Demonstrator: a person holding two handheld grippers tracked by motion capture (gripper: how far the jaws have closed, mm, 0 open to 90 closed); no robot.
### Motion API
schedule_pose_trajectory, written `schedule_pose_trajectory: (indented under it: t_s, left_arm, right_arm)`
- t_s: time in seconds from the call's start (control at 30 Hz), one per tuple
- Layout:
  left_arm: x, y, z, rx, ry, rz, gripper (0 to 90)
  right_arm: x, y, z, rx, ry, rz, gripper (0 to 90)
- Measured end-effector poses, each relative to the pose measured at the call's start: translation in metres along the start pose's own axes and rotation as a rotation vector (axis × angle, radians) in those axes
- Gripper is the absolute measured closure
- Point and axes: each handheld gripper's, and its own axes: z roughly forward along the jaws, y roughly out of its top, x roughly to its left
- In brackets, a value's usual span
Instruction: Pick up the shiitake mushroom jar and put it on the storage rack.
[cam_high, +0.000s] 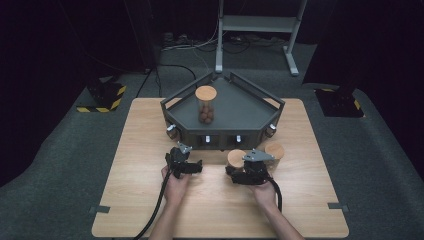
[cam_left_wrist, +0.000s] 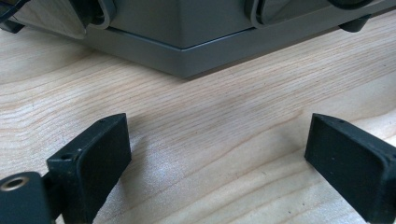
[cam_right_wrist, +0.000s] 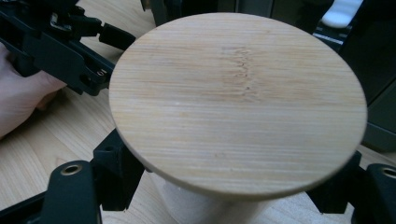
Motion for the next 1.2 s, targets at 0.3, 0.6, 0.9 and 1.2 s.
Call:
schedule_pose_trajectory:
  t_s: [0.3, 0.6, 0.9, 1.2]
  left_arm:
    - [0.0, 0.0, 0.0, 0.0, -0.001, -0.002, 6.9]
    - [0.0, 0.0, 0.0, 0.0, -0.001, -0.001, 6.9]
    - [0.0, 0.0, 0.0, 0.0, -0.001, -0.002, 6.9]
    - [0.0, 0.0, 0.0, 0.0, -0.001, -0.001, 6.9]
  right_arm:
    - [-0.001, 0.014, -0.011, -0.021, 0.012, -0.012, 25.6]
    - [-0.003, 0.029, -0.021, -0.029, 0.026, -0.009, 25.6]
    - [-0.003, 0.039, -0.027, -0.027, 0.032, -0.017, 25.6]
    - [-0.003, 0.057, -0.032, -0.053, 0.039, -0.02, 25.6]
